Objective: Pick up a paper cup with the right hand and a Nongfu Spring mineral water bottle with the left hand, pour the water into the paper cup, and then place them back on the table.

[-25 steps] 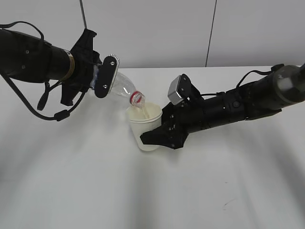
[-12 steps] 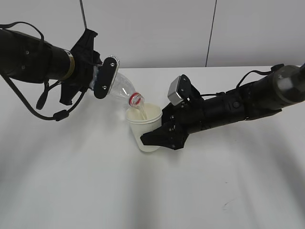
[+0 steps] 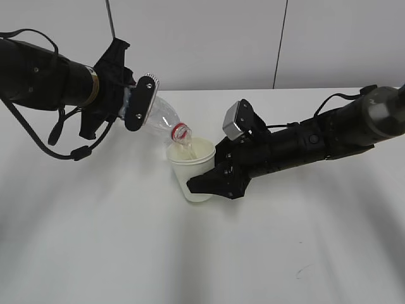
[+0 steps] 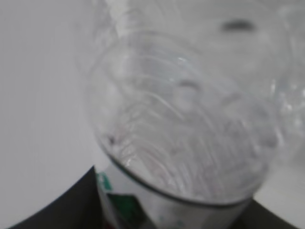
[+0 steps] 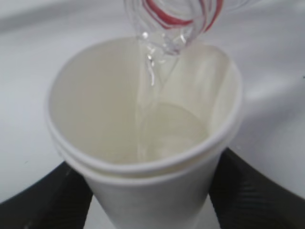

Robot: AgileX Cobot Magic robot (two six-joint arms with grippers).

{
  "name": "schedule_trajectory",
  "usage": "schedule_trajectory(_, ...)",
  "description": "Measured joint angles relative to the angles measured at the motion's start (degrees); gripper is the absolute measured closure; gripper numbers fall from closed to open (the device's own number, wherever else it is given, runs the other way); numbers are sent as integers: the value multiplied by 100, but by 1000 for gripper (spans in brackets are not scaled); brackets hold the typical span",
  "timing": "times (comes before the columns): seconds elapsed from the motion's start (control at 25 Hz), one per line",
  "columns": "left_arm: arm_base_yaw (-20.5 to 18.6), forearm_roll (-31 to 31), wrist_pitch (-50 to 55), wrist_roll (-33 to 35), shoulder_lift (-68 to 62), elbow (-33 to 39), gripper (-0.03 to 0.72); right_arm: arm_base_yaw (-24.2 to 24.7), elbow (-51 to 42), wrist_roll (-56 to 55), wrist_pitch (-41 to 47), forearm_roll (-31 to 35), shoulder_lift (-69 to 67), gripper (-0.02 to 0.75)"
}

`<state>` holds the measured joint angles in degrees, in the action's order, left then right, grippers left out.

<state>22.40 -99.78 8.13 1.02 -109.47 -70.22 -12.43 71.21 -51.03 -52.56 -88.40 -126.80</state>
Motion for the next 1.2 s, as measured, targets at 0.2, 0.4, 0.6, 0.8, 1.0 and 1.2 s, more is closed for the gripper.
schedule_trajectory(0.2,0,-10,0,0,0,0,357,0,0,0,0,0,0,216)
schedule_trajectory(0.4,0,-28,0,0,0,0,357,0,0,0,0,-4,0,216)
schedule_trajectory(0.6,0,-51,0,0,0,0,357,0,0,0,0,-13,0,216)
schedule_trajectory(0.8,0,-57,-6,0,0,0,357,0,0,0,0,-13,0,216)
schedule_trajectory(1.0,0,-62,-6,0,0,0,357,0,0,0,0,-13,0,216)
schedule_trajectory(1.2,0,-73,-6,-4,0,0,358,0,0,0,0,-13,0,216)
